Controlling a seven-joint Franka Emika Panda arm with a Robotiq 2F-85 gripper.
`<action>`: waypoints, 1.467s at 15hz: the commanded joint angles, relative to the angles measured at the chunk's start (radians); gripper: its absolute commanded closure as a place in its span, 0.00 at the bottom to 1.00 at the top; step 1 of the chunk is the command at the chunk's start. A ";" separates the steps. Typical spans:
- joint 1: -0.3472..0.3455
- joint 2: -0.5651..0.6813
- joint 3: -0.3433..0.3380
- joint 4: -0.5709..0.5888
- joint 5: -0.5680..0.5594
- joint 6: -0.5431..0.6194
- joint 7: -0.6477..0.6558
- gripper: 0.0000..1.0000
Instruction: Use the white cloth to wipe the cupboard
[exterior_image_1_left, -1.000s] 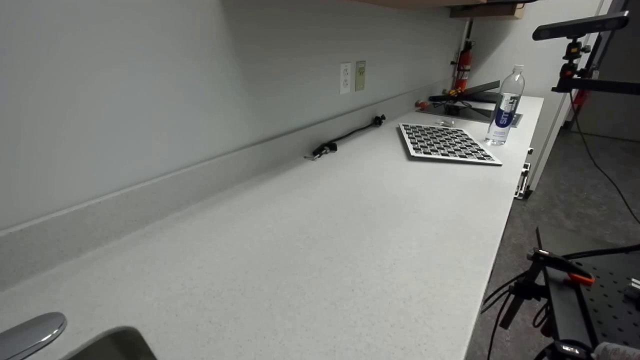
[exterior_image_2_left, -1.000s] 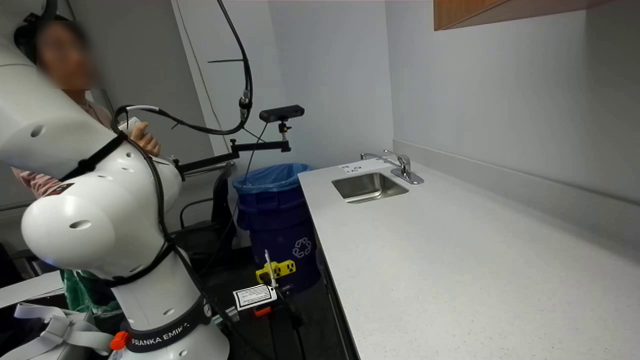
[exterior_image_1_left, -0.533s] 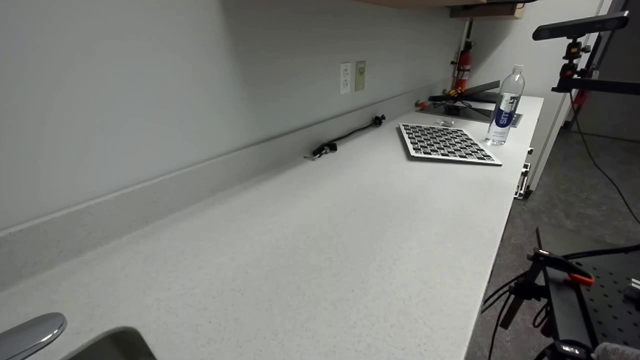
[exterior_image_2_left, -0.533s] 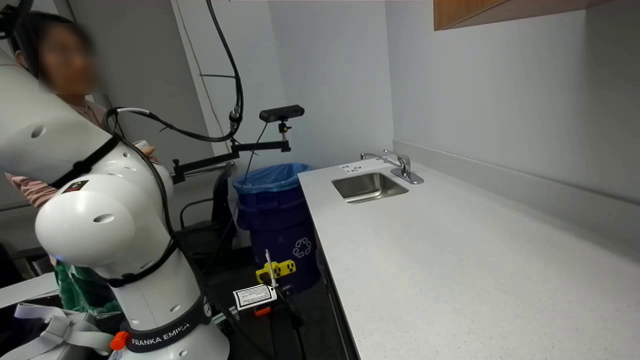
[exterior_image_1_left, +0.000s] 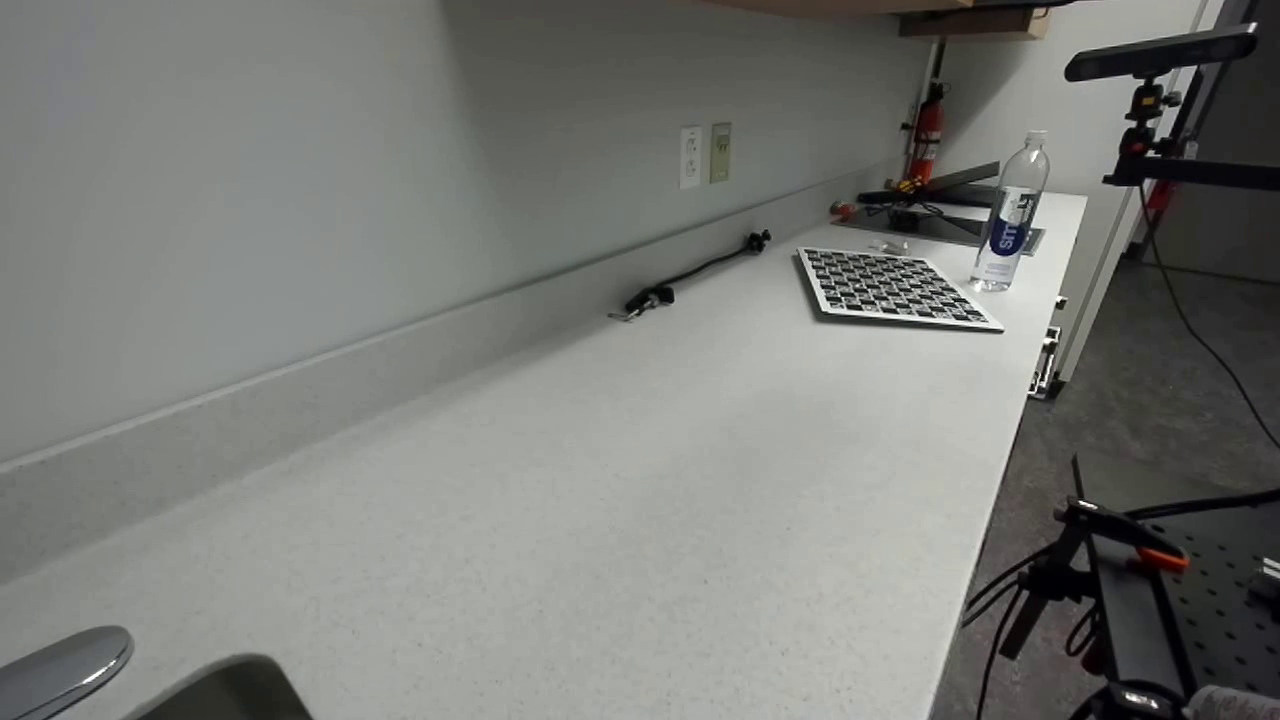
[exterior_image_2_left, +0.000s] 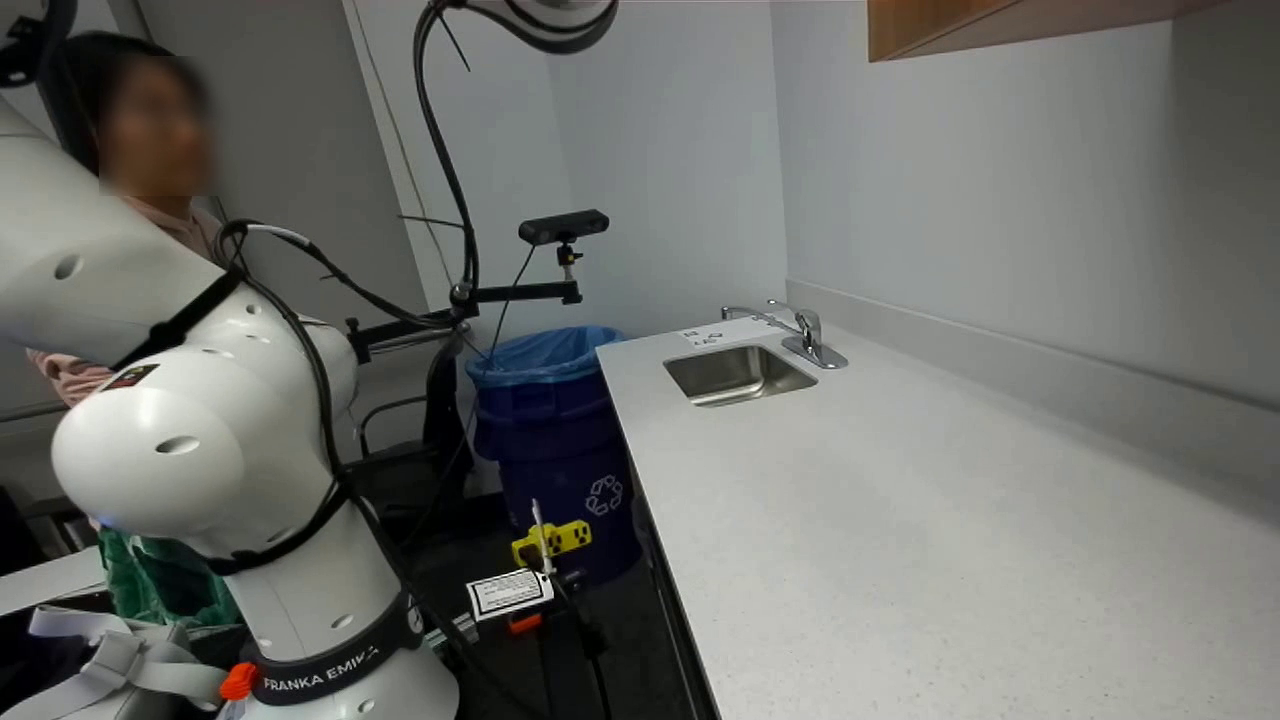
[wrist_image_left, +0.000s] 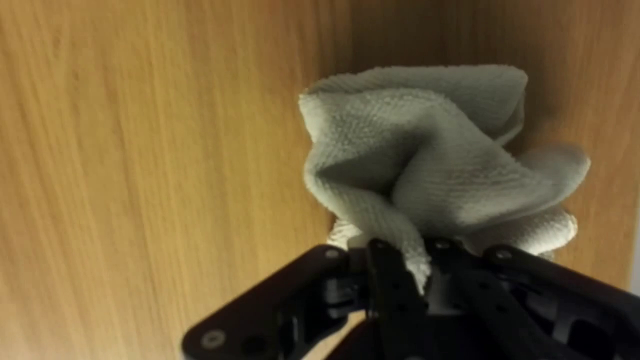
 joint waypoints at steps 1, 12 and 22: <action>-0.195 0.119 0.110 -0.050 0.013 0.063 -0.012 0.98; -0.557 0.065 0.473 -0.064 0.067 0.047 0.026 0.98; -0.413 0.028 0.398 0.090 0.047 0.044 0.029 0.98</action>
